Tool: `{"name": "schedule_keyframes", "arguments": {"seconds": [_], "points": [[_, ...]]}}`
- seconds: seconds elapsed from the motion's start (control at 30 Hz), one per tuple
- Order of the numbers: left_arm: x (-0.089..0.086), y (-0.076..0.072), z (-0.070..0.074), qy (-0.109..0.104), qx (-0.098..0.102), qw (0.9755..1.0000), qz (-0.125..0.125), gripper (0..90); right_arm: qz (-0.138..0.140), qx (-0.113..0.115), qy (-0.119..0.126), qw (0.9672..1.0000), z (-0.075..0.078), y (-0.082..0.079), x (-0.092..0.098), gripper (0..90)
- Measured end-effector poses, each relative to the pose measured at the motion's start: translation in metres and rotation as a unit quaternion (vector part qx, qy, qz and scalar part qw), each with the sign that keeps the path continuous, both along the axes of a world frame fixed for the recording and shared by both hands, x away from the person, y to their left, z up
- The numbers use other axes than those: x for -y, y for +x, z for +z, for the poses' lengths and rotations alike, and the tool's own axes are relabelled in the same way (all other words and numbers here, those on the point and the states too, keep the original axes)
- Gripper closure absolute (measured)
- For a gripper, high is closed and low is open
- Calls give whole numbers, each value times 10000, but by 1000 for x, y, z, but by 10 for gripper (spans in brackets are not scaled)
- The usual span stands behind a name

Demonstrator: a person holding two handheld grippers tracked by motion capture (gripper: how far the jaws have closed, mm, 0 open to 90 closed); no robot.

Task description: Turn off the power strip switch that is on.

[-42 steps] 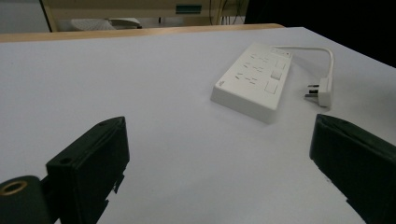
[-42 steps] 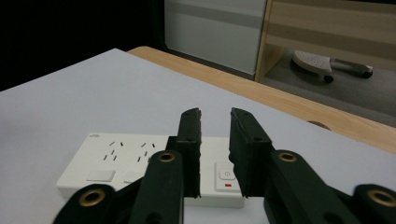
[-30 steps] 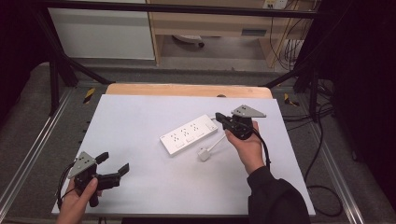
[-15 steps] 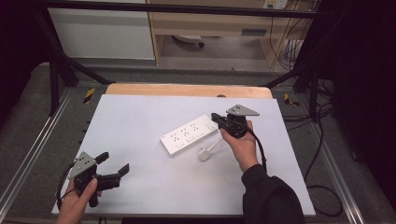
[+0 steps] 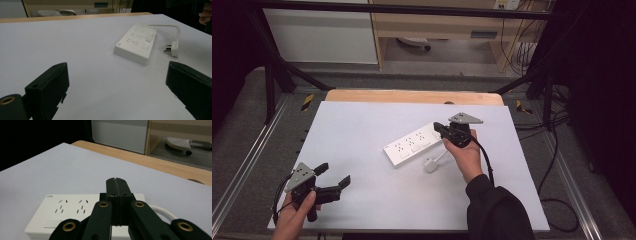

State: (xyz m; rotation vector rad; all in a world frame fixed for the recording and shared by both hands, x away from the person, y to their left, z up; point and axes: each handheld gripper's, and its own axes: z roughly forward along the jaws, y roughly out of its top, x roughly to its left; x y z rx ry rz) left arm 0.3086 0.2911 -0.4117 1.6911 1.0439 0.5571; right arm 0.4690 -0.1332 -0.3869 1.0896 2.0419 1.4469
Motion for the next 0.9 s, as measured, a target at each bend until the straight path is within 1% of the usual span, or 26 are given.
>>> {"name": "schedule_keyframes", "arguments": {"seconds": [0.43, 0.8, 0.9], "points": [[1, -1, 0, 86, 41, 10000, -1, 47, 106, -95, -91, 9999, -9, 0, -13, 900], [0, -1, 0, 86, 40, 10000, -4, 47, 176, -140, -140, 9996, -13, 1, -19, 900], [1, -1, 0, 88, 41, 10000, -1, 47, 197, -186, -173, 9995, -15, 0, -21, 900]]}}
